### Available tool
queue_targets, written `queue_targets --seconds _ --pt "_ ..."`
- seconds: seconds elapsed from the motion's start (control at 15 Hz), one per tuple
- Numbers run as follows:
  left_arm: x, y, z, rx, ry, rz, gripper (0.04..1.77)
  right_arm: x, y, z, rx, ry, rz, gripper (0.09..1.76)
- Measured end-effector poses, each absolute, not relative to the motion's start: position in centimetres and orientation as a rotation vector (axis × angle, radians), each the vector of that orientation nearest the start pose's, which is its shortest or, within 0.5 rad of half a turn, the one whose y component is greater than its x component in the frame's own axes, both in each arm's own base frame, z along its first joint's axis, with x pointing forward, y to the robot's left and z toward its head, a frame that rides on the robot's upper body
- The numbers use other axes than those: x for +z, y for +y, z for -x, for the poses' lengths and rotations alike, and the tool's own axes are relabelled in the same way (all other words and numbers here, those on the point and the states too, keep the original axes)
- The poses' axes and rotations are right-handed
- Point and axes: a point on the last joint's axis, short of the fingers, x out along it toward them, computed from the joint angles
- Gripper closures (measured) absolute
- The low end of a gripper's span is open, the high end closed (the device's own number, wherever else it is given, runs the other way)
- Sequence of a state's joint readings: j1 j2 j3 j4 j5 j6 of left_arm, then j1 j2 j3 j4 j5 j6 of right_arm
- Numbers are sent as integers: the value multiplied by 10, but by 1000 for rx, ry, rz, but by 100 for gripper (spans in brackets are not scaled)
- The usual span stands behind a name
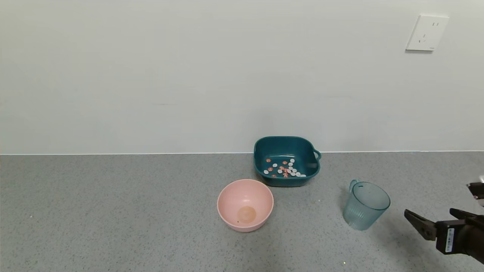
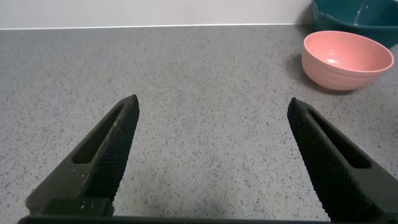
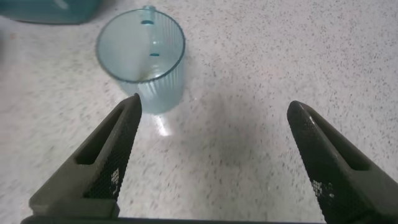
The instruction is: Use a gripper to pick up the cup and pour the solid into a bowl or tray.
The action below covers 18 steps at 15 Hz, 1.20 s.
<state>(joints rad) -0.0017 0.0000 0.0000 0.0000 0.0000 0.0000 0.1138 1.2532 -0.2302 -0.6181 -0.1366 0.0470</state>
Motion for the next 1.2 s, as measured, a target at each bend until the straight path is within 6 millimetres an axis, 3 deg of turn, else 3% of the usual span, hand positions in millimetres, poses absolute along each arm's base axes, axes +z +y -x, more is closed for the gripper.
queue_targets --seconds 0.33,0.87,1.2 --pt "75 0 23 -2 0 0 9 146 6 -101 -27 322 -41 15" --pt "75 0 23 -2 0 0 9 128 0 -13 -11 198 -68 15" --pt "75 0 23 -2 0 0 9 107 -1 12 -17 73 -69 15"
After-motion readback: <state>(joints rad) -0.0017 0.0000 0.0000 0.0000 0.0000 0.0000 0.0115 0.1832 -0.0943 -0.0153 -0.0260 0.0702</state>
